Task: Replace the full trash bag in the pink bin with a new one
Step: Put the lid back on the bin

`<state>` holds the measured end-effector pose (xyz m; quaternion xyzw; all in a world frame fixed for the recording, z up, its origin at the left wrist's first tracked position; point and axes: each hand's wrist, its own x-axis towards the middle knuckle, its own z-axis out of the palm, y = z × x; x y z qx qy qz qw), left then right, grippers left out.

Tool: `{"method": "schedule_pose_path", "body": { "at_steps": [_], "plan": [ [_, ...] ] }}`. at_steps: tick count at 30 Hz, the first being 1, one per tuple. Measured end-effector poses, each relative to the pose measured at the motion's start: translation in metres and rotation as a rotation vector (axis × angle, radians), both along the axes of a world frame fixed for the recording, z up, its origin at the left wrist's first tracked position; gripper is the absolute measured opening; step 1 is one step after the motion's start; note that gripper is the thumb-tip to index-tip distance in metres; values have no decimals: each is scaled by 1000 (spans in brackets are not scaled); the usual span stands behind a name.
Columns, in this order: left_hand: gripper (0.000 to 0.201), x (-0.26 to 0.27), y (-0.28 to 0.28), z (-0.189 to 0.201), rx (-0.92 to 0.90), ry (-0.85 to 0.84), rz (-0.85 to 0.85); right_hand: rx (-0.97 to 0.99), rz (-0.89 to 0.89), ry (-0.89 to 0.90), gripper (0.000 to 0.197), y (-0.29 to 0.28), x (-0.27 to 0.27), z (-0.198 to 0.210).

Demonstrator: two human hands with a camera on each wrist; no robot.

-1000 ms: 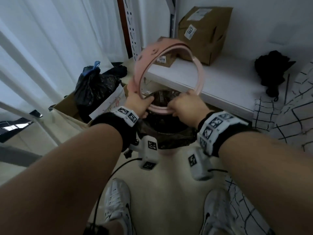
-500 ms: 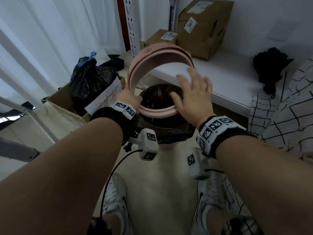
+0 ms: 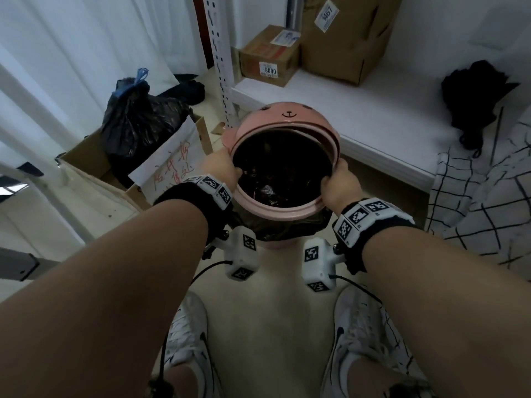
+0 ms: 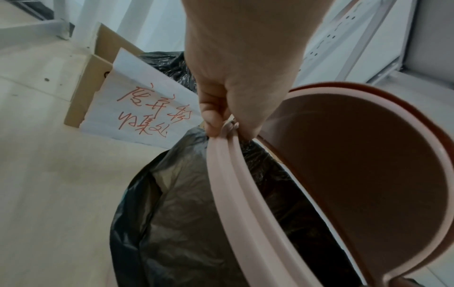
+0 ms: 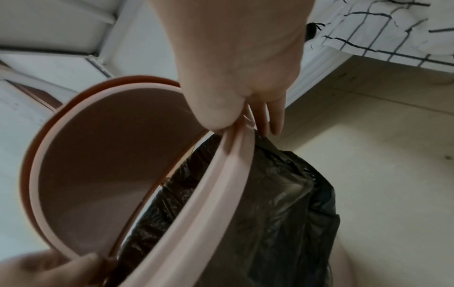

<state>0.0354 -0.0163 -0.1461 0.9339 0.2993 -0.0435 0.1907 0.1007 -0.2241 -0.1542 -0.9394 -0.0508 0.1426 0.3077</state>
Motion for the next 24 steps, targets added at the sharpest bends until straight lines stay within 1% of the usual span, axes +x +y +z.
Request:
{"method": "schedule_pose_path", "body": {
  "at_steps": [4, 6, 11, 13, 15, 16, 19, 21, 24],
  "plan": [
    [31, 4, 9, -5, -10, -20, -16, 19, 47, 39, 37, 3, 9, -6],
    [32, 5, 14, -5, -12, -37, -31, 10, 88, 36, 35, 4, 12, -9],
    [35, -2, 17, -9, -91, -95, -33, 12, 110, 55, 37, 4, 13, -15],
    [39, -9, 16, -8, -167, -131, -39, -28, 138, 13, 40, 2, 13, -17],
    [48, -17, 15, -8, -308, -169, -56, -95, 180, -64, 45, 0, 13, -21],
    [52, -19, 14, -9, -369, -186, -58, -98, 201, -73, 47, 0, 13, -23],
    [57, -24, 16, -12, -457, -240, -4, -57, 242, -16, 54, 0, 11, -25],
    [56, -28, 13, -17, -424, -276, -7, -65, 244, 6, 58, 1, 11, -26],
    [49, -36, 4, -31, -274, -312, -33, -65, 237, 22, 62, 5, 8, -28]
  ]
}}
